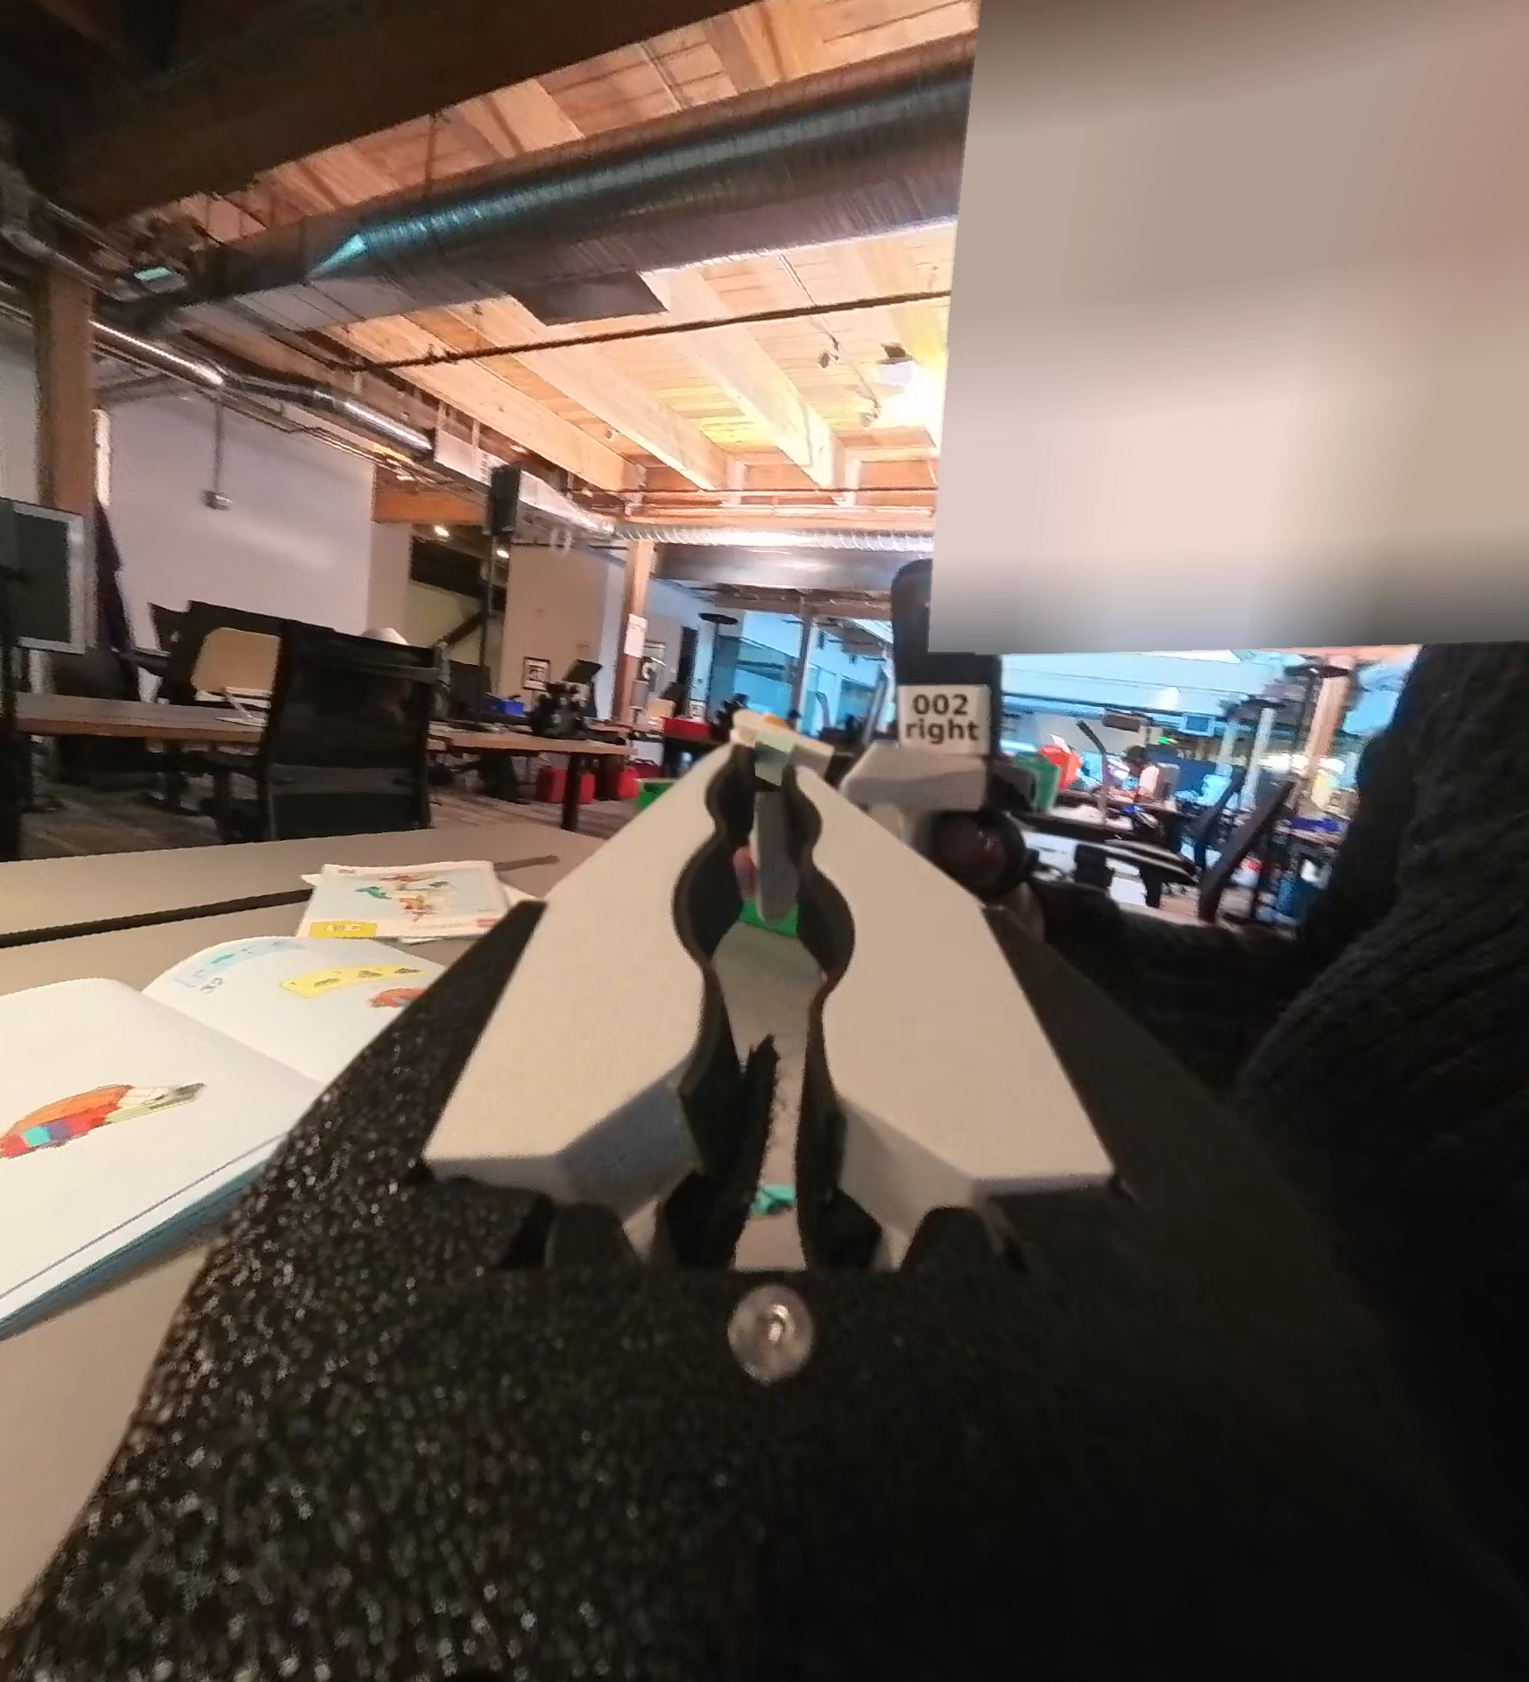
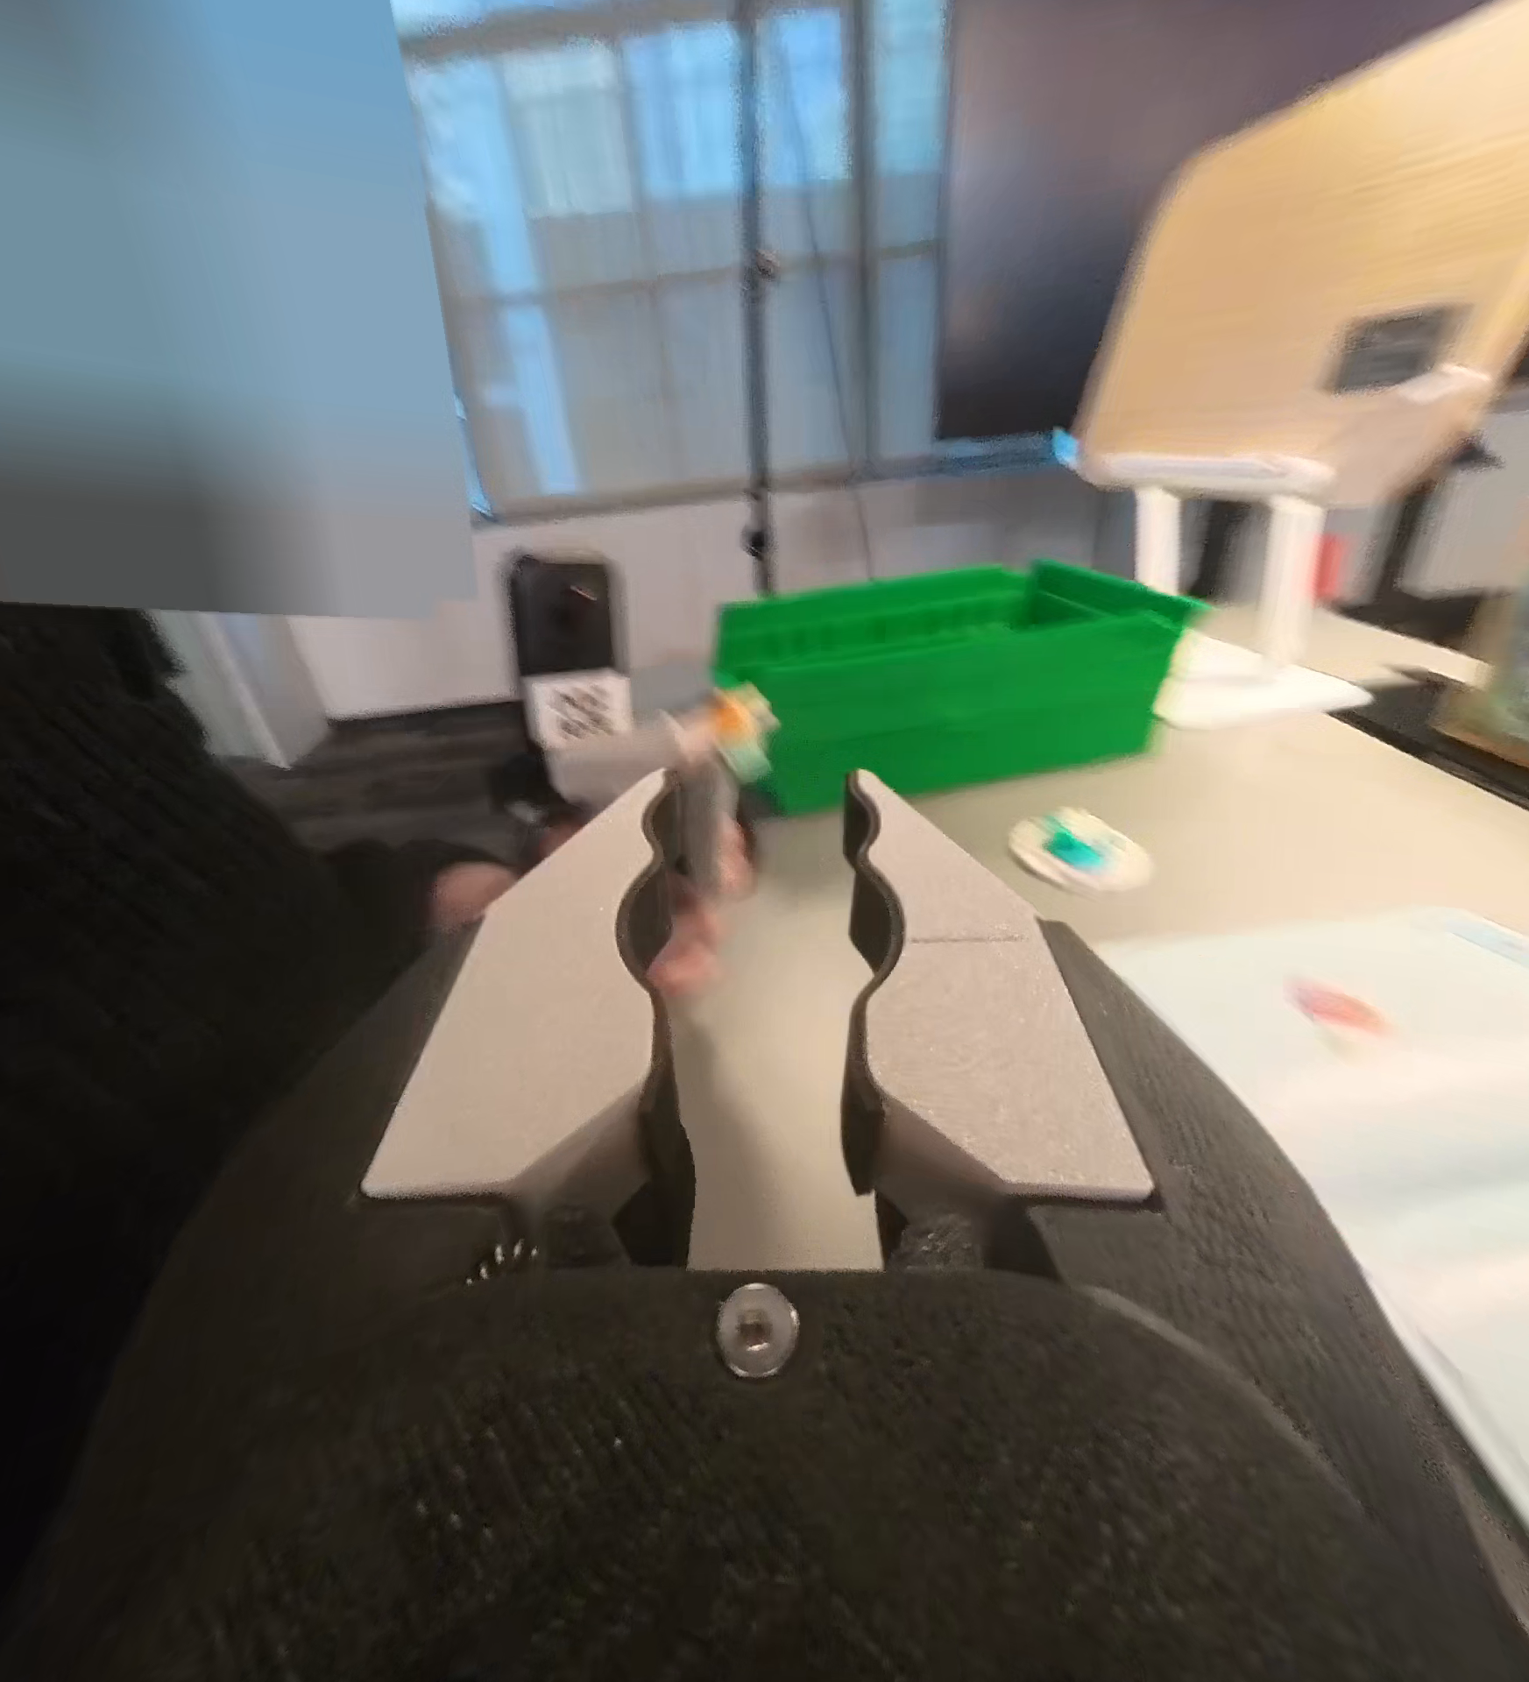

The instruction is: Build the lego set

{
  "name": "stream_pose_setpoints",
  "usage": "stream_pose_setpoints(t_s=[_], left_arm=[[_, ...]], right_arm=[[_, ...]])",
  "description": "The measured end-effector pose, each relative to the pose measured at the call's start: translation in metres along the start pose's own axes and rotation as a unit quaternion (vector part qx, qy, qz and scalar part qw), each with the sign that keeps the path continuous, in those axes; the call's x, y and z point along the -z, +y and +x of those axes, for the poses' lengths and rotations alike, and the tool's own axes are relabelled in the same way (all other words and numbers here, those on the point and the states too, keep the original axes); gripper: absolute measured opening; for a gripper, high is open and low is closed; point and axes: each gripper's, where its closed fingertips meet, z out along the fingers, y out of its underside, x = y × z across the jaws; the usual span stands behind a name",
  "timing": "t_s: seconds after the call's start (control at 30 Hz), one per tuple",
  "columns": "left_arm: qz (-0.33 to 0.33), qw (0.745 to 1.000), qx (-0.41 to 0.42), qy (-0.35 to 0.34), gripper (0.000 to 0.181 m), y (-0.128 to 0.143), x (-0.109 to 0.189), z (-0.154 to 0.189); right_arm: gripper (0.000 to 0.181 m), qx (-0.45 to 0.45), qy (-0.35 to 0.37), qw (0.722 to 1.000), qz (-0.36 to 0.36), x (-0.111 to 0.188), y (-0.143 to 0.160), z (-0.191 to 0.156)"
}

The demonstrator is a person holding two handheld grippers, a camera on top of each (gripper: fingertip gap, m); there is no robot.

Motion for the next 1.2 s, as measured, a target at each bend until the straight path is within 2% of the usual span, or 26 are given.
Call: stream_pose_setpoints(t_s=[0.07, 0.13, 0.2, 0.3, 0.37, 0.47, 0.57, 0.67, 0.8, 0.97, 1.07, 1.2], left_arm=[[0.016, 1.0, -0.004, -0.016, 0.003, -0.005, 0.004, -0.005], [0.033, 0.999, -0.004, -0.022, 0.003, -0.01, 0.008, -0.007], [0.051, 0.998, -0.019, -0.032, 0.003, -0.015, 0.01, -0.009], [0.07, 0.993, -0.071, -0.061, 0.003, -0.022, 0.012, -0.011], [0.074, 0.982, -0.134, -0.109, 0.003, -0.028, 0.016, -0.016], [0.068, 0.954, -0.237, -0.172, 0.003, -0.036, 0.021, -0.018], [0.064, 0.936, -0.287, -0.193, 0.003, -0.039, 0.022, -0.015], [0.064, 0.934, -0.291, -0.198, 0.003, -0.039, 0.022, -0.015], [0.07, 0.938, -0.281, -0.193, 0.003, -0.039, 0.023, -0.016], [0.069, 0.937, -0.286, -0.189, 0.004, -0.039, 0.023, -0.014], [0.07, 0.936, -0.289, -0.189, 0.004, -0.039, 0.023, -0.013], [0.067, 0.913, -0.337, -0.219, 0.003, -0.046, 0.025, -0.015]], right_arm=[[0.036, 0.012, 0.056, 0.997, -0.052, 0.018, 0.014, 0.023], [0.035, 0.019, 0.097, 0.983, -0.157, 0.041, 0.049, 0.04], [0.032, 0.014, 0.101, 0.961, -0.257, 0.061, 0.086, 0.04], [0.03, -0.009, 0.095, 0.941, -0.325, 0.075, 0.119, 0.03], [0.026, -0.011, 0.109, 0.931, -0.348, 0.08, 0.132, 0.029], [0.025, -0.019, 0.106, 0.924, -0.368, 0.083, 0.147, 0.023], [0.025, -0.053, 0.098, 0.928, -0.355, 0.081, 0.149, 0.018], [0.025, -0.059, 0.092, 0.928, -0.356, 0.08, 0.149, 0.012], [0.026, -0.05, 0.049, 0.932, -0.356, 0.067, 0.149, -0.007], [0.022, 0.007, 0.076, 0.939, -0.336, 0.066, 0.139, 0.01], [0.021, 0.063, 0.081, 0.923, -0.371, 0.073, 0.146, 0.019], [0.024, 0.0, 0.093, 0.926, -0.366, 0.071, 0.144, 0.024]])
